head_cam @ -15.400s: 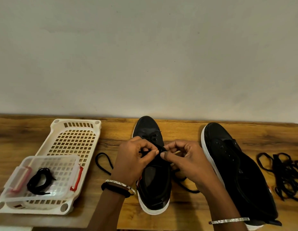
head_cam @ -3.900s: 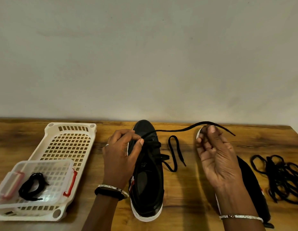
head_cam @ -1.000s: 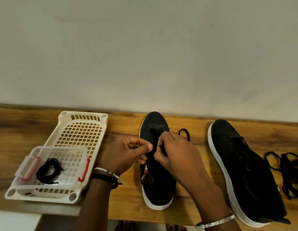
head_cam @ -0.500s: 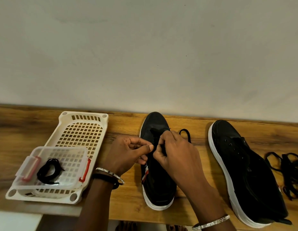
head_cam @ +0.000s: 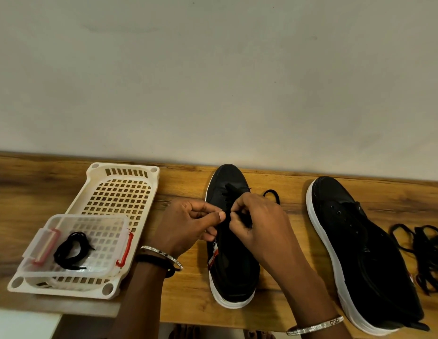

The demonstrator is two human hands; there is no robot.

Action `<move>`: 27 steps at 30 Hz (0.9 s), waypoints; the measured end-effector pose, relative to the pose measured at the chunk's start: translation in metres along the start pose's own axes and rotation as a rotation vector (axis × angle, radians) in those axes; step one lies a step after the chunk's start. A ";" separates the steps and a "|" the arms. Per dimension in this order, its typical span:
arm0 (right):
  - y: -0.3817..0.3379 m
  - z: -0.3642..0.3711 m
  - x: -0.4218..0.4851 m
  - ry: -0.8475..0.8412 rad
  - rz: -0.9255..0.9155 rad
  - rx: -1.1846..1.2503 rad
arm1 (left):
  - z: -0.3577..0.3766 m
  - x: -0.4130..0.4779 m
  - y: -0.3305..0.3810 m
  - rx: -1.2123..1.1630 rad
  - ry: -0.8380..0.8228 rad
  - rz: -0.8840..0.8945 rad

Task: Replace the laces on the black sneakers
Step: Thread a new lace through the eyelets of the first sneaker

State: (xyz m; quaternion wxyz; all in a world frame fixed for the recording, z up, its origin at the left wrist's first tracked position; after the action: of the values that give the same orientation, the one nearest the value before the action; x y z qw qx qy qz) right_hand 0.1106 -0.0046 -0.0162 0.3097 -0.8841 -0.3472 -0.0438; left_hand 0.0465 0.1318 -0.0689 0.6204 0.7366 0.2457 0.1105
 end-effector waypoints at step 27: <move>0.012 0.002 -0.002 0.079 0.129 0.142 | 0.004 0.004 -0.001 0.048 -0.007 0.069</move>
State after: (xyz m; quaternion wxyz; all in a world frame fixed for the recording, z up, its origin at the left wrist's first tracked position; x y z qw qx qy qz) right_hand 0.1164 -0.0111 -0.0249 0.3872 -0.8780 -0.2792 -0.0340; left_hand 0.0514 0.1302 -0.0717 0.5993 0.7595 0.2206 0.1234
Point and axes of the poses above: each hand's wrist, its own x-axis towards the middle knuckle, its own z-axis out of the palm, y = z × x, the point moved 9 cm from there along x, towards the middle knuckle, and after that the axes turned 7 degrees about y, right-handed, at the moved point
